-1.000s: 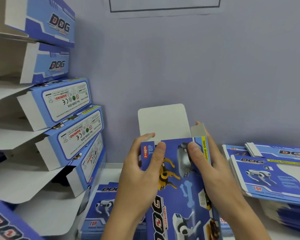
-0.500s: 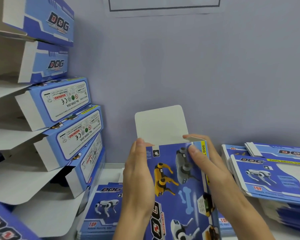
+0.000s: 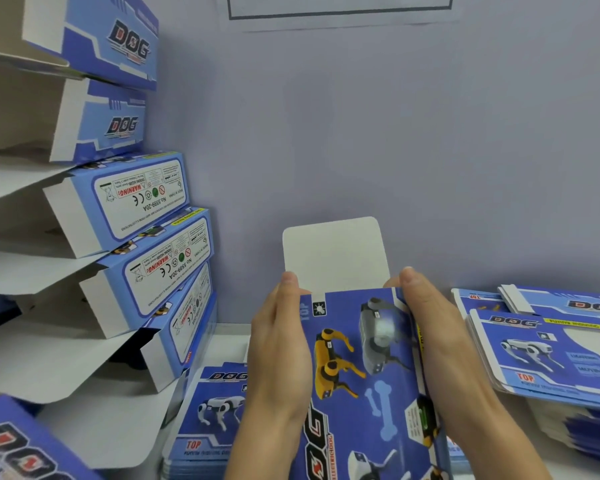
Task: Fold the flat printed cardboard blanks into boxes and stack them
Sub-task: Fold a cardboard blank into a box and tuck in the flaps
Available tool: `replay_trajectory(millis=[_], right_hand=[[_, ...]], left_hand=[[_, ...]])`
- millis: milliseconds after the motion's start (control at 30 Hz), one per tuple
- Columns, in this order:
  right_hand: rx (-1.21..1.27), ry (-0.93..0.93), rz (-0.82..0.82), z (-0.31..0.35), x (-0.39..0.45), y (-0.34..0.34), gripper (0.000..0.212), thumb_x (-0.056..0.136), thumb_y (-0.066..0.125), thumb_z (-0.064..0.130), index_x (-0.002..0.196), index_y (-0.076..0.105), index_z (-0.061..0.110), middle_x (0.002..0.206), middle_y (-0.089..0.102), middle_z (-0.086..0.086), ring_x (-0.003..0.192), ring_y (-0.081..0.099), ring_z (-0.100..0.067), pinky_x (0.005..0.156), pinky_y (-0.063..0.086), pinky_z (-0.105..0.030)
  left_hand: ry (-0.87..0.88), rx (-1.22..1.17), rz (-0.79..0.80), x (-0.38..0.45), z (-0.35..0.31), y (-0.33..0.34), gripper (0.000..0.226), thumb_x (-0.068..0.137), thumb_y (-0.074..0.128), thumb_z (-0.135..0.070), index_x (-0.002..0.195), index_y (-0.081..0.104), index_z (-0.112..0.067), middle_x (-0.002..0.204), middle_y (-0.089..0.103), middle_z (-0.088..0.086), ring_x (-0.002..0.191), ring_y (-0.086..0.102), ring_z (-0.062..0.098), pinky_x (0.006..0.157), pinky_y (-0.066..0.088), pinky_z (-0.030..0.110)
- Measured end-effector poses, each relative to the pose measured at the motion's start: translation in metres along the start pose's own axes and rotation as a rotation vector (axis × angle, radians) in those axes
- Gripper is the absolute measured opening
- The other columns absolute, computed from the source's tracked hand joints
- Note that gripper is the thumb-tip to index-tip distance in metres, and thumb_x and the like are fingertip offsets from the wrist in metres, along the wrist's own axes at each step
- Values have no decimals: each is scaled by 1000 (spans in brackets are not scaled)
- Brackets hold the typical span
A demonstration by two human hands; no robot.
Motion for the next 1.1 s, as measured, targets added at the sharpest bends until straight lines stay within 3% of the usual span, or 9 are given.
replay_trajectory(millis=[133,333,400,467,533,633,833,933,1100], right_hand=[[49,57,34,2,-1,2,74,81,50,67,96,62,-4,89,69,-27,84,69,-39,83,53,-52],[-24,189,-36,-6,4,-4,46,75,49,44,85,52,-1,83,57,-26,73,47,-44,84,47,-69],[-33,176,-87,-10,4,-5,37,72,49,42,85,56,7,91,63,-26,83,56,-48,82,51,-62],[-19,134,-134,-14,6,-7,33,67,48,42,88,56,18,79,68,-8,69,64,-27,65,52,-42],[23,144,-126,-18,7,-7,35,64,47,42,96,59,32,70,71,9,66,69,-9,63,57,-31],[39,116,-47,-15,7,-3,32,71,47,46,93,68,34,90,75,-6,89,71,-32,82,59,-51],[95,62,41,-7,5,4,37,82,39,41,76,76,43,79,77,-1,71,75,-18,54,57,-27],[78,23,-11,-7,7,1,33,80,42,42,80,75,42,84,77,-2,81,75,-24,69,61,-42],[26,35,-77,-8,5,-1,28,77,43,39,85,63,19,90,70,-12,89,65,-39,89,51,-64]], left_hand=[[53,78,-50,0,-2,-4,42,98,36,-30,89,49,9,84,59,30,67,55,21,52,46,21],[-15,31,11,-1,3,-5,30,90,48,-38,75,62,-16,82,67,14,72,67,24,72,53,43],[-51,13,16,-1,4,-5,20,81,50,-48,83,64,-33,102,69,13,96,68,31,90,53,54],[-59,-21,-8,0,3,-7,28,80,50,-50,105,59,-43,107,71,7,107,67,30,96,51,56],[-89,-50,12,0,5,-7,41,84,50,-49,120,54,-27,105,72,11,103,68,33,96,51,58],[-114,-32,52,1,6,-5,59,80,48,-47,115,50,1,110,60,33,108,58,52,100,42,70],[-5,-46,60,8,10,-10,43,78,50,-45,111,60,-20,106,73,10,99,71,31,89,55,52],[40,-68,80,9,8,-9,40,80,49,-41,118,60,-38,105,76,4,94,74,26,77,57,44],[185,56,1,8,-2,-11,19,82,44,-37,80,58,-25,80,70,0,73,68,18,65,54,39]])
Point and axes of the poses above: each hand's wrist, its own x-axis towards the middle knuckle, its own y-axis out of the palm, z = x × y, the point moved 5 cm from there along x, towards the middle knuckle
